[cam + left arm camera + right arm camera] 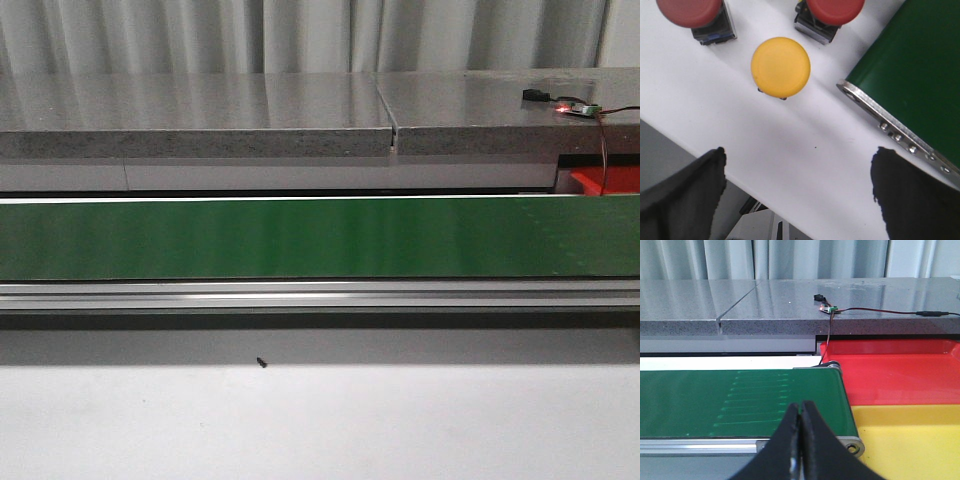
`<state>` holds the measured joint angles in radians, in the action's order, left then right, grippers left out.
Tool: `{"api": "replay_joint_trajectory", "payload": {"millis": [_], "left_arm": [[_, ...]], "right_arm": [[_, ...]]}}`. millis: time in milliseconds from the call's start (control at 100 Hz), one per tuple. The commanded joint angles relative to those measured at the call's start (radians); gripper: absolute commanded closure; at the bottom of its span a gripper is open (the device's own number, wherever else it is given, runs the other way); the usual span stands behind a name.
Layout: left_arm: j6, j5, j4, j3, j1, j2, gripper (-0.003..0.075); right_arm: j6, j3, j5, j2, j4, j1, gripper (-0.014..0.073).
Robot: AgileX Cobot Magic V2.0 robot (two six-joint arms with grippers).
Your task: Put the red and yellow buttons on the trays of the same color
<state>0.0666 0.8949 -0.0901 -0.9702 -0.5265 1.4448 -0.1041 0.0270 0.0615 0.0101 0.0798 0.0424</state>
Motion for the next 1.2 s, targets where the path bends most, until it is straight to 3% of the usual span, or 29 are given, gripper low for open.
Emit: {"api": "replay_joint_trajectory", "payload": {"millis": [0, 230, 980, 1190], "left_arm": [[0.008, -0.056, -0.006, -0.033, -0.003, 0.002, 0.0226], [0.009, -0.146, -0.004, -0.034, -0.003, 0.021, 0.0260], [0.031, -0.140, 0.018, -0.146, -0.003, 0.241, 0.0261], [0.031, -0.145, 0.024, -0.146, -0.003, 0.257, 0.0396]], "right_arm": [[0.001, -0.014, -0.076, 0.019, 0.012, 0.008, 0.0661], [0.001, -0.014, -0.076, 0.019, 0.012, 0.008, 0.0661], [0.001, -0.014, -0.076, 0.019, 0.012, 0.008, 0.0661], [0.001, -0.014, -0.076, 0.019, 0.012, 0.008, 0.0661]]}}
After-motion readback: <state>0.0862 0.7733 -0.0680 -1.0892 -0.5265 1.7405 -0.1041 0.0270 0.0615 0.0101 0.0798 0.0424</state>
